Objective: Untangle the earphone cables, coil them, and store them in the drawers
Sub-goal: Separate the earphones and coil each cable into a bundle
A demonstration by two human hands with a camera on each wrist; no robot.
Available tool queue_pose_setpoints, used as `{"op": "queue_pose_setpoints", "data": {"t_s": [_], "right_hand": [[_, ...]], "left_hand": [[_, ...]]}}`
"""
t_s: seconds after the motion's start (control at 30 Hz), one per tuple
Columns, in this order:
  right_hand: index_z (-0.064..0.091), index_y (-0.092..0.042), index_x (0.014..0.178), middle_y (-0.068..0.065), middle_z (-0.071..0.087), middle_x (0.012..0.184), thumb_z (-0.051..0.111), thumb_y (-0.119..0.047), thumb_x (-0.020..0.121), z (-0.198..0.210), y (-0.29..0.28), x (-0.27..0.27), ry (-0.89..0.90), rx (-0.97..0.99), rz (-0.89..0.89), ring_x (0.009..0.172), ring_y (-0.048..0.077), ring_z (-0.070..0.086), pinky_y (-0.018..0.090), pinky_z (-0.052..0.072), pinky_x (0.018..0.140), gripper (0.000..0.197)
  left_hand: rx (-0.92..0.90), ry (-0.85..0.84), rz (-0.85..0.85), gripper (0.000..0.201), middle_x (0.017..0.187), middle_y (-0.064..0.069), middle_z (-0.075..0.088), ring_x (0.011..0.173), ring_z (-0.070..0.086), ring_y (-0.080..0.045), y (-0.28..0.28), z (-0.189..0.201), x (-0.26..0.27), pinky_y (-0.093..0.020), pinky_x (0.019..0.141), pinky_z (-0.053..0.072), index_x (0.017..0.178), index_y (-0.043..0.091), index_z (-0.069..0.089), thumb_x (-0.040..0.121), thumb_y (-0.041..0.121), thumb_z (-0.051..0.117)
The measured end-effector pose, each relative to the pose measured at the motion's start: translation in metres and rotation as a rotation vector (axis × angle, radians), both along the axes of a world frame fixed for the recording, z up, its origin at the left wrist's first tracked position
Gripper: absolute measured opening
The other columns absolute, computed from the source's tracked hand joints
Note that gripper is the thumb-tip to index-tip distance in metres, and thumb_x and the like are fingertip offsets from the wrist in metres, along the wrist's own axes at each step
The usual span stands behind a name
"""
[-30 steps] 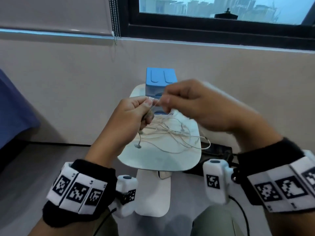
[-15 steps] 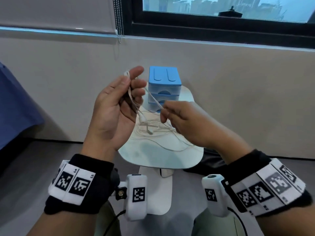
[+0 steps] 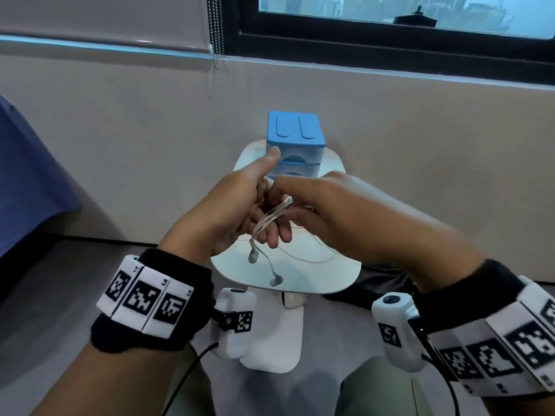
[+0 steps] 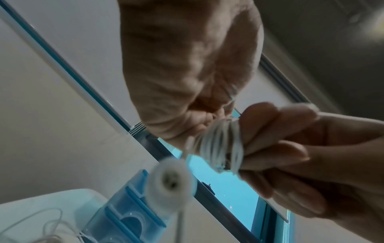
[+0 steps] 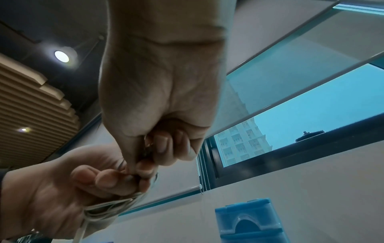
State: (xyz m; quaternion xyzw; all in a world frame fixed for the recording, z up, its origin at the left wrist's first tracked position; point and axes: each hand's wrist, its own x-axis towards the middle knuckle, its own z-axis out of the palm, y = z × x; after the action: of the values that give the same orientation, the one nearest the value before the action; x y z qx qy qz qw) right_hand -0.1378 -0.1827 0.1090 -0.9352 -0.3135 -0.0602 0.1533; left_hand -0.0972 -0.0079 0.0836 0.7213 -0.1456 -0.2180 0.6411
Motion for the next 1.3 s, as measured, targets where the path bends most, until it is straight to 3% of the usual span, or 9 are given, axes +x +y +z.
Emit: {"op": "queue_pose_setpoints", "data": {"t_s": [0.17,0.37,0.47,0.63,0.77,0.9,1.03,1.17,1.3], "right_hand": [[0.058,-0.028,0.100,-0.026,0.058,0.073,0.051,-0.026,0.104,-0.010,0.001,0.001,-0.028,0.005,-0.039,0.073,-0.004,0.053,0.032,0.047,0.067,0.009],[0.062,-0.017,0.089,-0.021,0.058,0.067,0.057,-0.021,0.104,-0.014,-0.013,0.003,0.097,0.215,-0.106,0.072,-0.002,0.055,0.014,0.037,0.062,0.016],[0.063,-0.014,0.088,-0.013,0.051,0.061,0.060,-0.024,0.103,-0.024,-0.019,0.006,0.139,0.289,-0.183,0.062,0.006,0.047,0.017,0.033,0.056,0.018],[0.065,-0.019,0.095,-0.009,0.053,0.056,0.059,-0.023,0.103,-0.024,-0.026,0.006,0.210,0.411,-0.204,0.051,0.008,0.043,0.028,0.039,0.053,0.011],[0.062,-0.029,0.097,-0.009,0.064,0.081,0.061,-0.027,0.101,-0.013,-0.030,0.004,0.087,0.217,-0.164,0.073,0.009,0.056,0.026,0.044,0.066,0.005],[0.069,-0.039,0.094,-0.015,0.051,0.115,0.070,-0.038,0.093,-0.011,-0.031,0.007,-0.200,0.071,-0.230,0.105,0.011,0.040,0.032,0.034,0.088,0.001],[0.076,-0.026,0.088,-0.004,0.056,0.097,0.080,-0.023,0.088,-0.011,-0.031,0.015,-0.196,0.389,-0.187,0.072,0.007,0.050,0.014,0.036,0.068,0.004],[0.079,-0.016,0.090,0.008,0.066,0.090,0.079,-0.017,0.088,-0.018,-0.031,0.019,-0.049,0.667,-0.139,0.071,0.034,0.065,0.049,0.055,0.070,0.003],[0.074,0.006,0.098,0.022,0.075,0.091,0.068,-0.002,0.095,-0.021,-0.027,0.017,0.221,0.952,-0.130,0.082,0.033,0.072,0.043,0.060,0.083,0.011]], "left_hand": [[-0.020,0.078,-0.103,0.081,0.057,-0.023,0.062,0.033,0.050,-0.020,0.000,0.001,0.006,-0.022,0.035,0.035,0.057,0.004,0.070,0.106,0.055,0.030],[-0.199,0.151,-0.087,0.037,0.067,-0.018,0.066,0.047,0.061,-0.014,0.003,-0.012,0.004,-0.018,0.048,0.052,0.082,-0.001,0.071,0.091,0.031,0.057],[-0.261,0.098,-0.043,0.024,0.075,-0.018,0.067,0.058,0.065,-0.016,0.006,-0.018,0.005,-0.018,0.055,0.055,0.103,-0.006,0.066,0.087,0.012,0.066],[-0.214,-0.063,0.018,0.020,0.081,-0.019,0.073,0.068,0.070,-0.017,0.007,-0.018,0.007,-0.019,0.063,0.057,0.097,-0.005,0.070,0.080,0.007,0.072],[-0.074,-0.188,0.011,0.004,0.076,-0.011,0.072,0.064,0.065,-0.015,0.007,-0.014,0.005,-0.018,0.058,0.052,0.091,0.002,0.071,0.092,0.001,0.068],[-0.110,-0.193,0.004,0.006,0.073,-0.007,0.067,0.057,0.054,-0.011,0.004,-0.011,0.005,-0.018,0.057,0.049,0.090,0.003,0.071,0.088,0.009,0.070],[-0.315,-0.136,0.054,0.009,0.071,-0.009,0.063,0.050,0.048,-0.009,-0.004,-0.010,0.003,-0.023,0.060,0.055,0.092,0.000,0.065,0.087,0.006,0.067],[-0.392,-0.130,0.076,0.005,0.070,-0.008,0.061,0.047,0.043,-0.008,-0.010,-0.011,-0.003,-0.023,0.059,0.053,0.090,0.002,0.064,0.094,0.003,0.061],[-0.467,-0.118,0.109,0.008,0.070,-0.007,0.062,0.048,0.043,-0.007,-0.014,-0.013,-0.004,-0.022,0.056,0.050,0.091,0.003,0.064,0.087,0.010,0.065]]}}
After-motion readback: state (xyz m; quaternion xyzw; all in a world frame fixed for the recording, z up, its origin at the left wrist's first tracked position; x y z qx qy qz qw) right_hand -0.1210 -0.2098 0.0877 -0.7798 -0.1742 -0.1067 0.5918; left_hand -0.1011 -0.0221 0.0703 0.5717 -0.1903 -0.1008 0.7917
